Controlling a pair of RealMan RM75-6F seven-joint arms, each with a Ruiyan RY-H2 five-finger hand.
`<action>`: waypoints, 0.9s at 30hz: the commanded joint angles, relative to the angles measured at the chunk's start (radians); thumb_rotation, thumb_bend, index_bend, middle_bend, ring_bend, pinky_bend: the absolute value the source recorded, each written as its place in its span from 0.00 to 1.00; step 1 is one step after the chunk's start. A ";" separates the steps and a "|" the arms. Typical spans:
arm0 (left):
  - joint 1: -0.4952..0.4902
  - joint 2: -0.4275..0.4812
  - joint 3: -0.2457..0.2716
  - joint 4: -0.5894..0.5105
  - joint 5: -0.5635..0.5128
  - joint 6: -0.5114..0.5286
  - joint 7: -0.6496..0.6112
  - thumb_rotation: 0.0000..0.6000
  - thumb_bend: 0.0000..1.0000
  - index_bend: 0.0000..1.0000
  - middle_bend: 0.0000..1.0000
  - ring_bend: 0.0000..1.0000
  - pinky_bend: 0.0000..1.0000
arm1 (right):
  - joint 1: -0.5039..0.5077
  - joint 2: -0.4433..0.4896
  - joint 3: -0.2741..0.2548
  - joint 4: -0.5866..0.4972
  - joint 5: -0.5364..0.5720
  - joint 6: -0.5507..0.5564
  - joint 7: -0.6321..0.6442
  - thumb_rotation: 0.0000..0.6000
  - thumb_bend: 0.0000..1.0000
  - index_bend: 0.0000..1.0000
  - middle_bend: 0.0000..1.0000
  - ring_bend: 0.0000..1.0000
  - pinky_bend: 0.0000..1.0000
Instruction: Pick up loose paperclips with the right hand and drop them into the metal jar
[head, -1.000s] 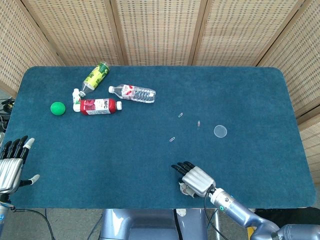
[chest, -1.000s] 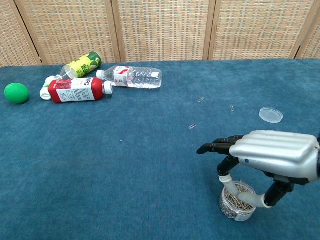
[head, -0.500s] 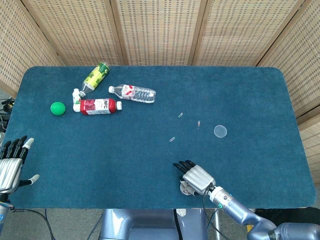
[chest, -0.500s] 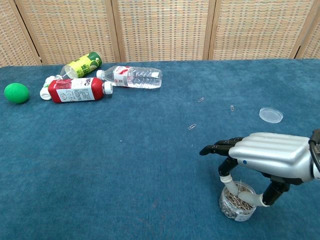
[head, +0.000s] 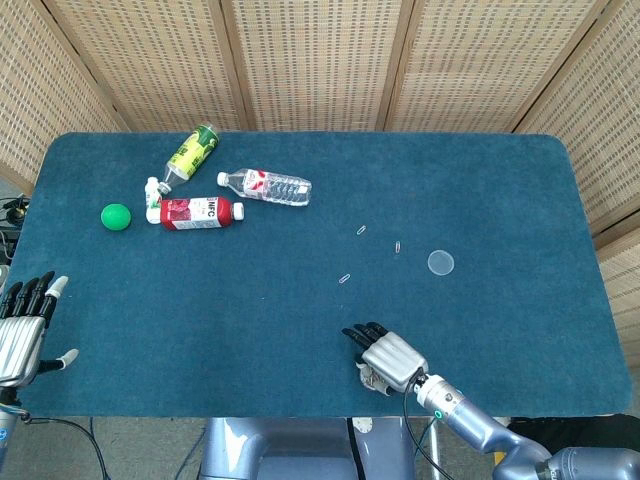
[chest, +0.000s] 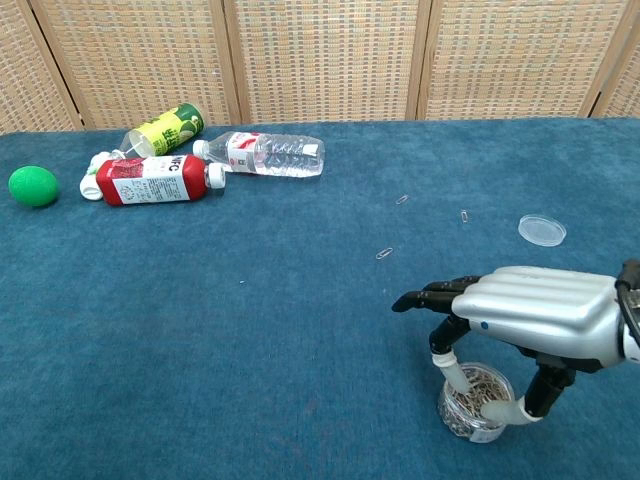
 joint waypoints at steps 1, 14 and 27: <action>0.000 0.000 0.000 0.000 0.000 0.000 -0.001 1.00 0.00 0.00 0.00 0.00 0.00 | -0.001 0.003 0.004 -0.006 -0.007 0.006 0.007 1.00 0.27 0.53 0.03 0.00 0.10; 0.001 0.004 -0.003 -0.001 -0.001 0.004 -0.006 1.00 0.00 0.00 0.00 0.00 0.00 | 0.027 0.055 0.123 -0.038 0.033 0.047 0.055 1.00 0.28 0.53 0.03 0.00 0.10; -0.006 -0.004 -0.015 0.021 -0.009 -0.001 -0.024 1.00 0.00 0.00 0.00 0.00 0.00 | 0.162 -0.011 0.243 0.123 0.342 -0.058 -0.075 1.00 0.97 0.44 0.04 0.00 0.10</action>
